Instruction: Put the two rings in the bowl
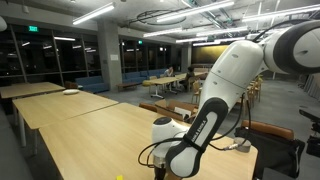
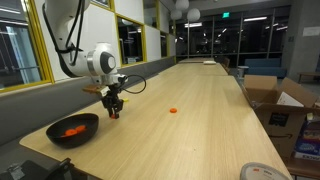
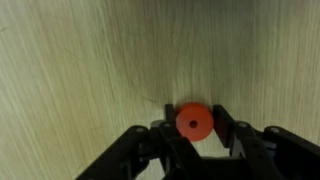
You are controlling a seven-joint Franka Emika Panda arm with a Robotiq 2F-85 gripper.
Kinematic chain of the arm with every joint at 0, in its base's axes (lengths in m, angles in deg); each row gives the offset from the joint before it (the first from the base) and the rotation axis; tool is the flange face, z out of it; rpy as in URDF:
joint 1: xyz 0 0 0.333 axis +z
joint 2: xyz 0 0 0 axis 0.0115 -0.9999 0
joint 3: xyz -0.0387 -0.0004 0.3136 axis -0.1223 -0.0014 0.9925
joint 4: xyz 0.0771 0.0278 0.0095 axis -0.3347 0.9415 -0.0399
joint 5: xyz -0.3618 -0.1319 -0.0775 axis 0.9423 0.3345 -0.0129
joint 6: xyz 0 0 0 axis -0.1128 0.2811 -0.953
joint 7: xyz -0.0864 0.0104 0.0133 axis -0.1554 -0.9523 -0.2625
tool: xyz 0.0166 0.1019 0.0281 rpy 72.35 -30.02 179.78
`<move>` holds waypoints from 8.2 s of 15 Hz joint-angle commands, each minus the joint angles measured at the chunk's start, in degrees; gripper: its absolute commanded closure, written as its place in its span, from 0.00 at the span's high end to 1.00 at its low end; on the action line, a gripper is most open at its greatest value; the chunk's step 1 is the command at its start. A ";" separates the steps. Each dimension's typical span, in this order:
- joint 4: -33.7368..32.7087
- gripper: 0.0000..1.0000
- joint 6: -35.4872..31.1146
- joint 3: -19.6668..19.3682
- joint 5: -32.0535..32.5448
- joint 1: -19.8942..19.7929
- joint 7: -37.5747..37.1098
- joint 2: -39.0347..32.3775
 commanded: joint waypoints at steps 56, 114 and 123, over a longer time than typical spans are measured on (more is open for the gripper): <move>-9.62 1.00 16.08 -4.50 -3.42 -23.94 14.01 4.95; -25.55 0.29 12.35 -6.81 -8.90 -21.22 11.89 -12.49; -12.90 0.24 14.72 -4.52 -8.56 -18.31 12.41 -1.35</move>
